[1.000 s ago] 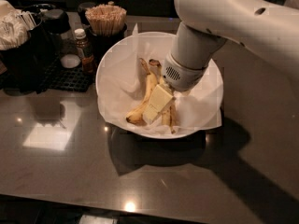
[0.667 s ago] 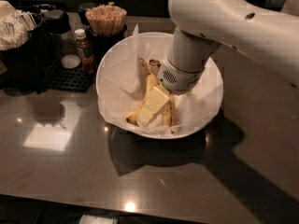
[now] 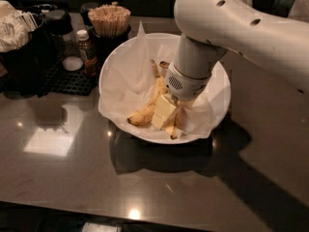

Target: Pick banana from white bowl

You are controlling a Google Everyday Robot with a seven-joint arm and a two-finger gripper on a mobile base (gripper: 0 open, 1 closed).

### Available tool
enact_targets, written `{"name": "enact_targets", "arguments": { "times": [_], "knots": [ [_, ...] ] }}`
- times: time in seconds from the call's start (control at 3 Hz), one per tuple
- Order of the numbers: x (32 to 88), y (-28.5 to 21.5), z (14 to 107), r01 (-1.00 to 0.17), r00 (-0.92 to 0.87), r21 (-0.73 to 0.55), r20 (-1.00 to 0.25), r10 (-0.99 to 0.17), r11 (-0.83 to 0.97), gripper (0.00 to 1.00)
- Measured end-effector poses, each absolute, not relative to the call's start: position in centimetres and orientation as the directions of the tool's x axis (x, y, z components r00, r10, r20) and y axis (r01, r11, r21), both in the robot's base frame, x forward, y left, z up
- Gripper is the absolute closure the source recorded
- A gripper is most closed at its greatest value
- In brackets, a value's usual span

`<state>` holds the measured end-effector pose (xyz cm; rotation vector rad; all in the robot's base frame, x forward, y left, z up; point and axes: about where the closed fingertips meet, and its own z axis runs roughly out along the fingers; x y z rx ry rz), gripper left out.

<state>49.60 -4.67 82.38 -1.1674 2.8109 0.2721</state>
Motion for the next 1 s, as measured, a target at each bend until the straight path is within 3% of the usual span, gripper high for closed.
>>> {"name": "enact_targets", "arguments": {
  "times": [0.67, 1.0],
  "knots": [
    [49.7, -6.3, 85.9, -0.753, -0.652, 0.155, -0.309, -0.692, 0.640, 0.88],
    [49.7, -7.2, 88.0, -0.774, -0.622, 0.171, -0.390, -0.679, 0.610, 1.00]
  ]
}}
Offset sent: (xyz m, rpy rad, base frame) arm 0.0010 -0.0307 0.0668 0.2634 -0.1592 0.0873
